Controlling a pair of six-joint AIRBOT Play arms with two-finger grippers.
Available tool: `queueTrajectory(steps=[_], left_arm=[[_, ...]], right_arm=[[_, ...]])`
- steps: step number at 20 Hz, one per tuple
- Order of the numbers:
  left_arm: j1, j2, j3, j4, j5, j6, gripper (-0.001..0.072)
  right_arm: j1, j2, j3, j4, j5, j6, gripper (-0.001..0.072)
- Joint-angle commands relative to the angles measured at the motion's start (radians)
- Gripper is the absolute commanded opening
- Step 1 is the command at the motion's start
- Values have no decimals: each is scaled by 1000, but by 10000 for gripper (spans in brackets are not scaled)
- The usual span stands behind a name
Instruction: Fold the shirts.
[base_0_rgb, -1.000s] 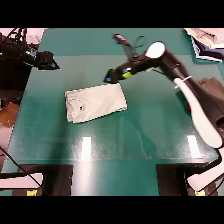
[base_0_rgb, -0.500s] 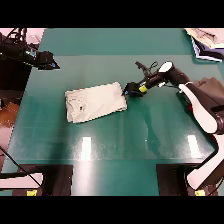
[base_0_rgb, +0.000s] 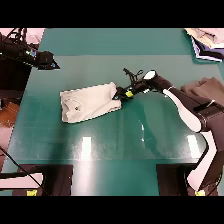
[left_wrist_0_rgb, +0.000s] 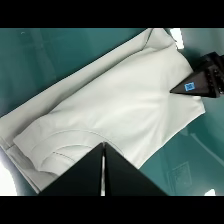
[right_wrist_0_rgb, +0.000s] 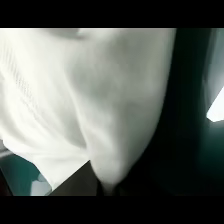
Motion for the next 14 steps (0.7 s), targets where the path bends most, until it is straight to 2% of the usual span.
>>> queueTrajectory(steps=[1, 3, 7, 10, 14], left_arm=[[0, 0, 1, 0, -6, 7, 28], [0, 0, 1, 0, -13, 7, 29], [0, 0, 1, 0, -41, 13, 28], [0, 0, 1, 0, -52, 12, 29], [0, 0, 1, -3, -50, 5, 28]], right_arm=[[21, -1, 98, 33, 5, -65, 19], [-2, 5, 180, 3, 87, -64, 17], [-151, 120, 238, -188, 201, -36, 16], [-357, 263, 188, -257, 203, -11, 16], [-668, 426, 98, -255, 142, -11, 16]])
